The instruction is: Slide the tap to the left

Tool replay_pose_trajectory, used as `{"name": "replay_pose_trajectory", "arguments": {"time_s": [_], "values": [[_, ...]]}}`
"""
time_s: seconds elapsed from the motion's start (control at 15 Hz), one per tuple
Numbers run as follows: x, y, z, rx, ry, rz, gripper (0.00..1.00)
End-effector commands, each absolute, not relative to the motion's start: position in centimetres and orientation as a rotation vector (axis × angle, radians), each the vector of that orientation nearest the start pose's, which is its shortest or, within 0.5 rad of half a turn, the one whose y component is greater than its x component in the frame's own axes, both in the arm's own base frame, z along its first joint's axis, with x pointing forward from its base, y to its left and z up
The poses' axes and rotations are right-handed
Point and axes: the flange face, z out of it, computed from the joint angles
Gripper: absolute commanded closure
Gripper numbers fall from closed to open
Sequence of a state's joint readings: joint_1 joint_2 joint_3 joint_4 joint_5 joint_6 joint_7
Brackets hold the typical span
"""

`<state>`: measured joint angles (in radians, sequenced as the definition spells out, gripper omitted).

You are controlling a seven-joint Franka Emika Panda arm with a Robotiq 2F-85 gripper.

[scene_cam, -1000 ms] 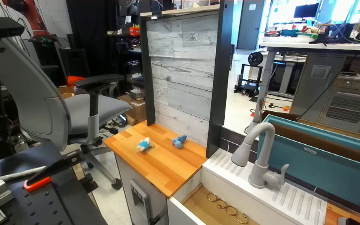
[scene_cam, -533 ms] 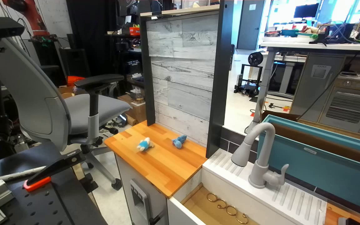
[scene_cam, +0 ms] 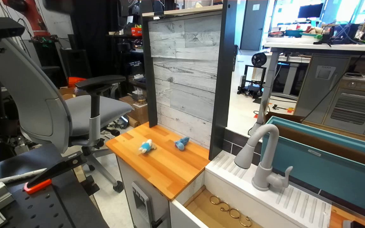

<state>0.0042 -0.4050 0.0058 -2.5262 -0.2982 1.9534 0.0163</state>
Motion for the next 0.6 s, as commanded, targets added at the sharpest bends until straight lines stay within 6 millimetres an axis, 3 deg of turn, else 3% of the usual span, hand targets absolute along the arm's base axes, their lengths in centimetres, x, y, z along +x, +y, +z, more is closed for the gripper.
{"name": "replay_pose_trajectory", "arguments": {"time_s": [0.0, 0.53], "values": [[41.9, -3.3, 35.6, -3.382, -0.289, 0.323, 0.0], [47.5, -5.9, 25.2, -3.329, -0.154, 0.3, 0.0]]}}
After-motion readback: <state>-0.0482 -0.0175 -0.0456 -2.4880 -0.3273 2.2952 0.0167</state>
